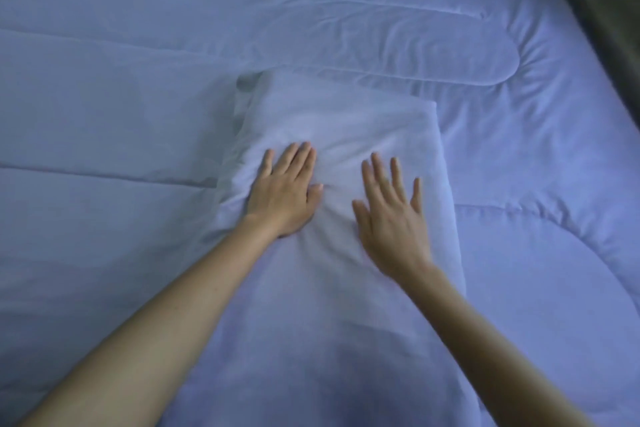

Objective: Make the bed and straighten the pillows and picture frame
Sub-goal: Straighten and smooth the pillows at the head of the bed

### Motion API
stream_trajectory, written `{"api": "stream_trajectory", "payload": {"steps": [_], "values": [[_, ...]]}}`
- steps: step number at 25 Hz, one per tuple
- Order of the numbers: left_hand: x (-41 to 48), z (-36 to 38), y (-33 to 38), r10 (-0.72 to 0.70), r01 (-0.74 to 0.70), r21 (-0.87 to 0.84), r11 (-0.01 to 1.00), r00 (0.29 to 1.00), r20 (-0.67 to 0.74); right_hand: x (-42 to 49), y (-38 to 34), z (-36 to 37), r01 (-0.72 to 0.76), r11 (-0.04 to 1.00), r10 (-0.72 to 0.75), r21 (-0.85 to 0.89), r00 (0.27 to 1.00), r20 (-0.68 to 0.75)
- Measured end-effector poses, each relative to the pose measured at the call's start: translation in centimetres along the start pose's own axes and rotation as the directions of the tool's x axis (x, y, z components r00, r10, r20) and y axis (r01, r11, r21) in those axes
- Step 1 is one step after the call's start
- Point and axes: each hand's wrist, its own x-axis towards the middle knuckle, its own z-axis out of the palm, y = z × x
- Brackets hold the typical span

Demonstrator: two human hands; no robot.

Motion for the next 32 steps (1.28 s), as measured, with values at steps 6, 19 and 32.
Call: {"api": "stream_trajectory", "payload": {"steps": [6, 19, 32], "values": [[-0.5, -2.8, 1.3, -0.156, 0.157, -0.065, 0.985, 0.987, 0.026, -2.5, 7.8, -1.1, -0.422, 0.888, 0.454, -0.180, 0.867, 0.206], [-16.5, -3.5, 5.3, 0.009, -0.018, -0.052, 0.998, 0.988, -0.154, -11.3, 1.0, -2.4, -0.267, 0.960, 0.269, -0.081, 0.963, 0.008], [-27.7, -0.3, 4.8, 0.121, -0.121, 0.012, 0.993, 0.992, -0.043, -24.1, -4.2, -0.1, 0.242, 0.964, -0.217, -0.115, 0.957, 0.190]]}}
